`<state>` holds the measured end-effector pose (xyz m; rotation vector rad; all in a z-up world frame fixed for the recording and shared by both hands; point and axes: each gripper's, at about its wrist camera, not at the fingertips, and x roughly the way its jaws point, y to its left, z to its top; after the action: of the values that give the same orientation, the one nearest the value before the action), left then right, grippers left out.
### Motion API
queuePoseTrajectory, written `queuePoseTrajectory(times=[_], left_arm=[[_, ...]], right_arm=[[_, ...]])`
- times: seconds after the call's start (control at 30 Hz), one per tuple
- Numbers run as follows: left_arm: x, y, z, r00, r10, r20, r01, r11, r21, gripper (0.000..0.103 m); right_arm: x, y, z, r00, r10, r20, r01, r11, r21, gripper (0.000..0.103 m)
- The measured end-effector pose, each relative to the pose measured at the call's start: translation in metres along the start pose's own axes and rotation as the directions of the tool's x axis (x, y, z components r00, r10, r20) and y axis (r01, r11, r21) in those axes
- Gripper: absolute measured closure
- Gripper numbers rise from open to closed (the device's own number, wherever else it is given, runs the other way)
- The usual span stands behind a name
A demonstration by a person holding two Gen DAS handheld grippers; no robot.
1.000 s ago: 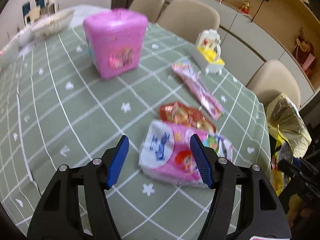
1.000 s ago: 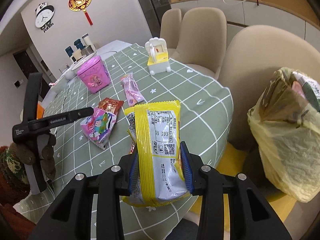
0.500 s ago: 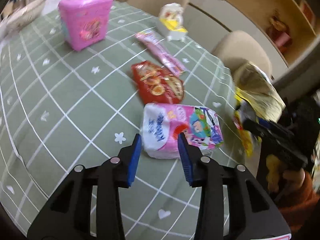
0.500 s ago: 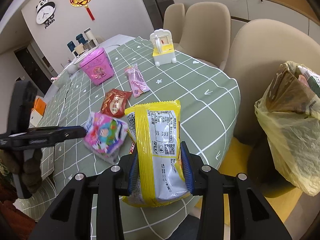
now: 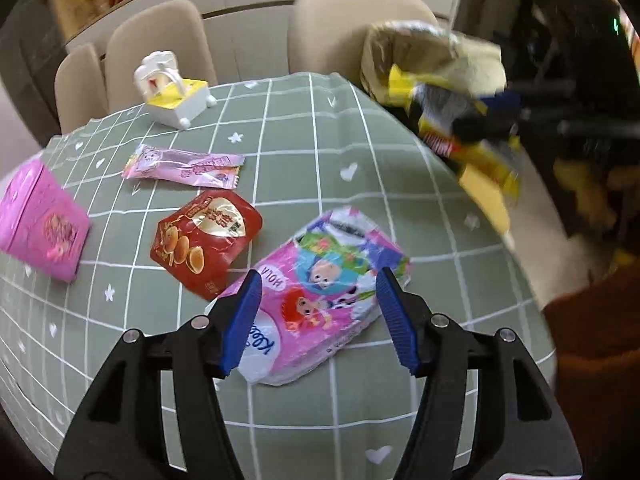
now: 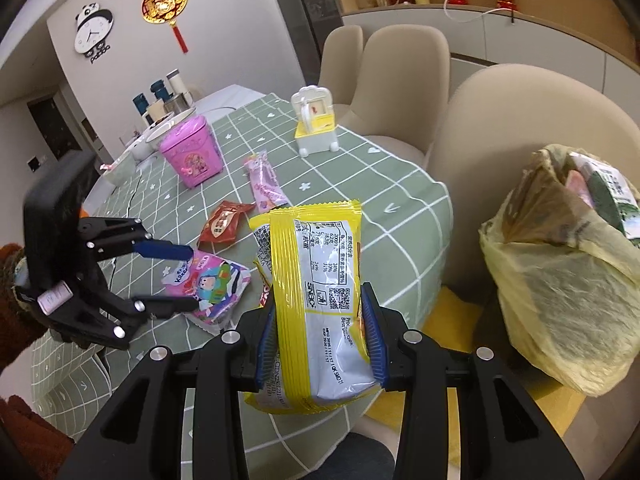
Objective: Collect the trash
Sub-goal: 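Lower the left gripper onto the pink printed packet and close it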
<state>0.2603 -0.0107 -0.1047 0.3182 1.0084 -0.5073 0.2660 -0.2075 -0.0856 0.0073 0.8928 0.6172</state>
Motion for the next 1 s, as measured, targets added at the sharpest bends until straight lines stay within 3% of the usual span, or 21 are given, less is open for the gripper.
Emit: queuePoseTrajectory(times=[0.1, 0.2, 0.33, 0.47, 0.67, 0.83, 1.0], left_arm=[[0.008, 0.008, -0.002, 0.998, 0.060, -0.005, -0.060, 0.998, -0.014, 0.047], [0.018, 0.022, 0.002, 0.990, 0.140, -0.004, -0.140, 0.985, -0.101, 0.047], [0.025, 0.039, 0.001, 0.995, 0.104, -0.008, -0.103, 0.973, -0.207, 0.046], [0.014, 0.033, -0.003, 1.000, -0.013, -0.025, 0.009, 0.985, -0.170, 0.045], [-0.020, 0.015, -0.014, 0.992, -0.128, 0.002, 0.128, 0.992, -0.019, 0.042], [-0.015, -0.008, -0.026, 0.998, -0.051, -0.034, 0.054, 0.992, 0.116, 0.042], [0.006, -0.011, -0.020, 0.999, 0.000, -0.040, 0.003, 0.997, 0.071, 0.042]], right_arm=[[-0.004, -0.008, -0.003, 1.000, -0.017, 0.003, 0.017, 1.000, 0.023, 0.066], [-0.005, -0.014, -0.005, 1.000, -0.024, 0.002, 0.024, 0.998, 0.049, 0.066], [-0.007, -0.015, -0.006, 1.000, -0.028, 0.001, 0.028, 0.998, 0.051, 0.066], [-0.010, -0.013, -0.006, 1.000, -0.024, 0.011, 0.023, 0.999, 0.047, 0.066], [-0.011, -0.017, -0.007, 1.000, -0.027, 0.013, 0.026, 0.998, 0.059, 0.066], [-0.009, -0.020, -0.008, 1.000, -0.017, 0.006, 0.017, 0.997, 0.074, 0.066], [-0.010, -0.019, -0.009, 1.000, -0.020, 0.003, 0.020, 0.997, 0.071, 0.066]])
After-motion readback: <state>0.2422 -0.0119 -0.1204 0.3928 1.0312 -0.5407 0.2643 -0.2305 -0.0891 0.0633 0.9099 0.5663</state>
